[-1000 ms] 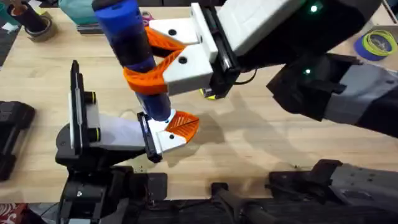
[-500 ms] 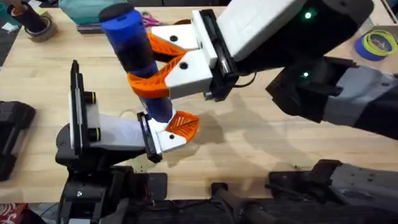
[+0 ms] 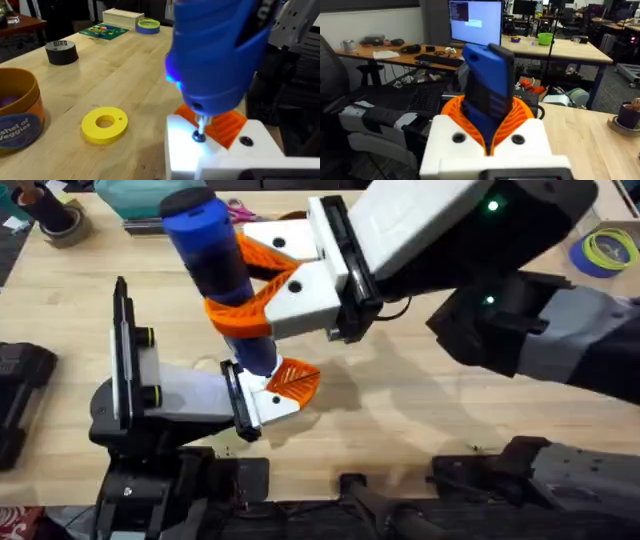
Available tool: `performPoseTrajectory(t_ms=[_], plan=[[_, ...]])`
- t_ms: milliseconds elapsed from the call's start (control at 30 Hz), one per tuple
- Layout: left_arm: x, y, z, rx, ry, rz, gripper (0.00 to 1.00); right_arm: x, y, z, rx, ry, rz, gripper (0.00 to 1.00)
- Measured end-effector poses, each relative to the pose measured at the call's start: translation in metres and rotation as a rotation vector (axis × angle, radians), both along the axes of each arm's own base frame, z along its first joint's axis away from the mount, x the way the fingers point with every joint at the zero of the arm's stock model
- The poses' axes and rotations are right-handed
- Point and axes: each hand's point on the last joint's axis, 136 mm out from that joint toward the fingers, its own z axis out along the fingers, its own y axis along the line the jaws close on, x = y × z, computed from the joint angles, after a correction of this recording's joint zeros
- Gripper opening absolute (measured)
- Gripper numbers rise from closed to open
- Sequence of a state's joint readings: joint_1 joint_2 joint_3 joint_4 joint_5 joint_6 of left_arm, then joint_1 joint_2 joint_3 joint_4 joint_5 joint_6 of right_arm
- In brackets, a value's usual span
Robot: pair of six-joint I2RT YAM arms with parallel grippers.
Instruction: Pick up the gripper from the table and insert it into the empty holder that is missing its gripper. Then pick up a screw, insert it into the mounting hole, and use the screwdriver to tighten it. Finally, clean up the table by picking up the vegetable and placing it into the bucket.
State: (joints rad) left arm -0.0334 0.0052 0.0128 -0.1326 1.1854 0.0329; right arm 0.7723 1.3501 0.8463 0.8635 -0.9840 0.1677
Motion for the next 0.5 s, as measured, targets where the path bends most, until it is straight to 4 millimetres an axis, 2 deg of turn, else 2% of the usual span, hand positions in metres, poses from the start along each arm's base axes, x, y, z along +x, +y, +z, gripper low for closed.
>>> performPoseTrajectory(t_ms=[500], plan=[[0.0001, 0.0000, 0.0000, 0.000, 0.001, 0.000, 0.010, 0.0024, 0.0021, -0.0040, -0.003, -0.005, -0.004, 0.022]])
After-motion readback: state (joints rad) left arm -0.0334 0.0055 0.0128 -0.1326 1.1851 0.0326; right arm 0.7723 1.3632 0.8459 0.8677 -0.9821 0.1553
